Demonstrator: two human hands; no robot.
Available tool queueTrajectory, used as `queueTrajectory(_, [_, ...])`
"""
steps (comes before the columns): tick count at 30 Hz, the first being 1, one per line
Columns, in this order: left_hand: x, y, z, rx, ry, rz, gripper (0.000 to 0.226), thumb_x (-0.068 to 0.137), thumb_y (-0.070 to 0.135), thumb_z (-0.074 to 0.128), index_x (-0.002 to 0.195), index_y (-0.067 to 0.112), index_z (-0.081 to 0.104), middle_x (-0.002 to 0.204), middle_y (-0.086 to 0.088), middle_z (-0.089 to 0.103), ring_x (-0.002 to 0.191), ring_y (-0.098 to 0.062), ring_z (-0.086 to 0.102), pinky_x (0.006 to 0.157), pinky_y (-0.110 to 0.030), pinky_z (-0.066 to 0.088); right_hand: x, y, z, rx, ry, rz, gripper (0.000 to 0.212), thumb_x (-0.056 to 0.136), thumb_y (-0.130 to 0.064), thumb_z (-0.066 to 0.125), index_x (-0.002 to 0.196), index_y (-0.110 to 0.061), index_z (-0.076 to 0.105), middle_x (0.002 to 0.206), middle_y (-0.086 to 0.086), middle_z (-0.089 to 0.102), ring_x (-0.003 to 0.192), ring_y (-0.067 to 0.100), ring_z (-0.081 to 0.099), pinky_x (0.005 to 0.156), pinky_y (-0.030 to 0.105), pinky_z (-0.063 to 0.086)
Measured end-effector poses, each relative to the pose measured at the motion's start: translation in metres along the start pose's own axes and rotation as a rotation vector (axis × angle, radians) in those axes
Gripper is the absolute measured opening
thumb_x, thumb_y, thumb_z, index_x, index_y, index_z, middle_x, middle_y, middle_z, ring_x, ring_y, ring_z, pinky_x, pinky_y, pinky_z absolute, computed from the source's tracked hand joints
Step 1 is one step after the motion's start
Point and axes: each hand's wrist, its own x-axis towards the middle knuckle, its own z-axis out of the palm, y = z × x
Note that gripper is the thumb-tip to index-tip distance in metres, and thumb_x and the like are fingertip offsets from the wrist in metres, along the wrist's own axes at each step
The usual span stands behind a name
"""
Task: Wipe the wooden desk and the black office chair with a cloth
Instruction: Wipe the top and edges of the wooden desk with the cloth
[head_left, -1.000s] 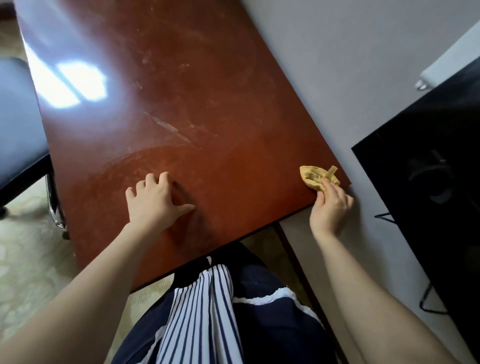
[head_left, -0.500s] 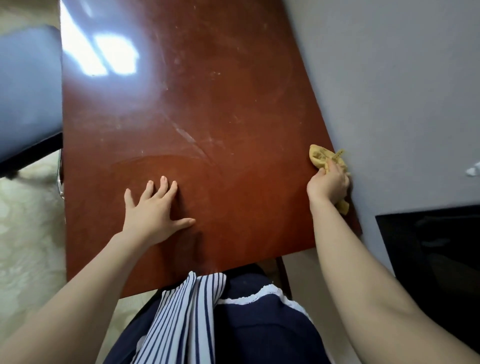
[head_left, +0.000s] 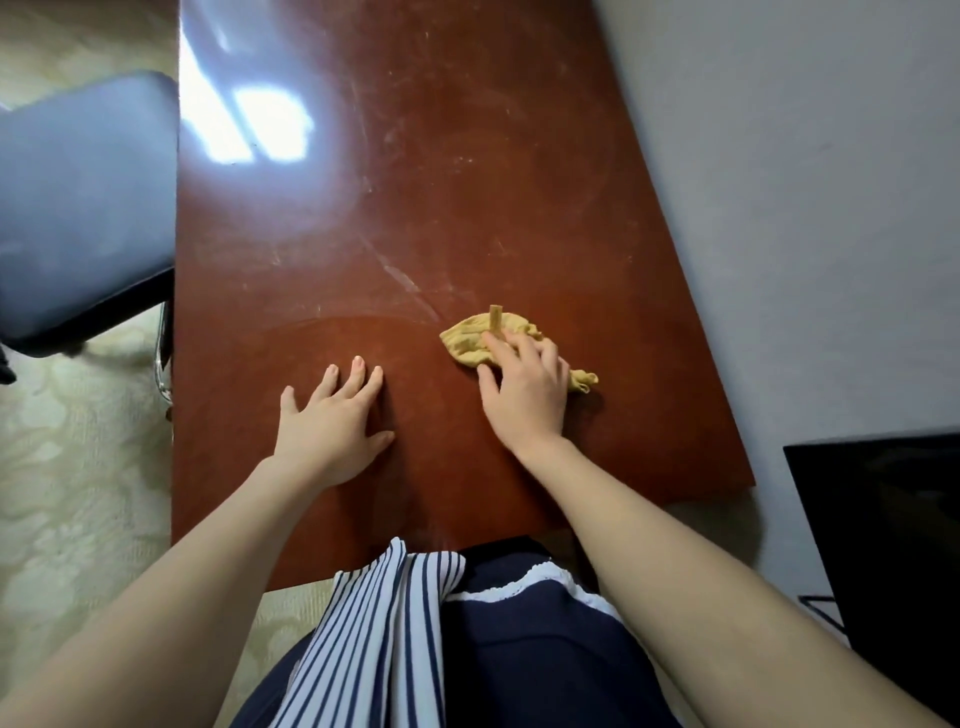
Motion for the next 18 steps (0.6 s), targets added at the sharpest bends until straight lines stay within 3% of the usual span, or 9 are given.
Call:
queueTrajectory(8, [-0.002,0.003,0.001,-0.002,0.015,-0.017,0.087,0.086,0.062,0.047,0.151,0.03,0.0,0.159,0.005,-0.006,0.147,-0.021,0.0,0.113,-0.054,0.011,-0.062,0.021,-0.006,-0.052,0.084,-0.263,0.038,0.077,-0.021,0.073,0.114,-0.023,0.069,0.108,0.002,0.068,0.093,0.028,0.061,0.081,0.038,0.05])
queueTrajectory(12, [-0.004,0.001,0.002,0.066,-0.004,0.008,0.104,0.076,0.071,0.054,0.151,0.028,-0.005,0.159,0.003,-0.008,0.147,-0.022,-0.001,0.112,-0.055,0.012,-0.083,0.042,-0.009,-0.044,0.187,-0.165,0.044,0.069,-0.006,0.078,0.11,-0.021,0.072,0.105,0.003,0.07,0.086,0.028,0.062,0.072,0.037,0.051])
queueTrajectory(18, [-0.006,0.002,0.0,0.146,-0.015,0.028,0.112,0.074,0.066,0.061,0.15,0.024,-0.009,0.159,0.001,-0.011,0.146,-0.025,-0.001,0.113,-0.053,0.014,-0.073,0.072,-0.023,-0.026,0.328,0.168,0.037,0.075,-0.008,0.076,0.109,-0.023,0.072,0.104,0.001,0.07,0.088,0.03,0.058,0.075,0.038,0.041])
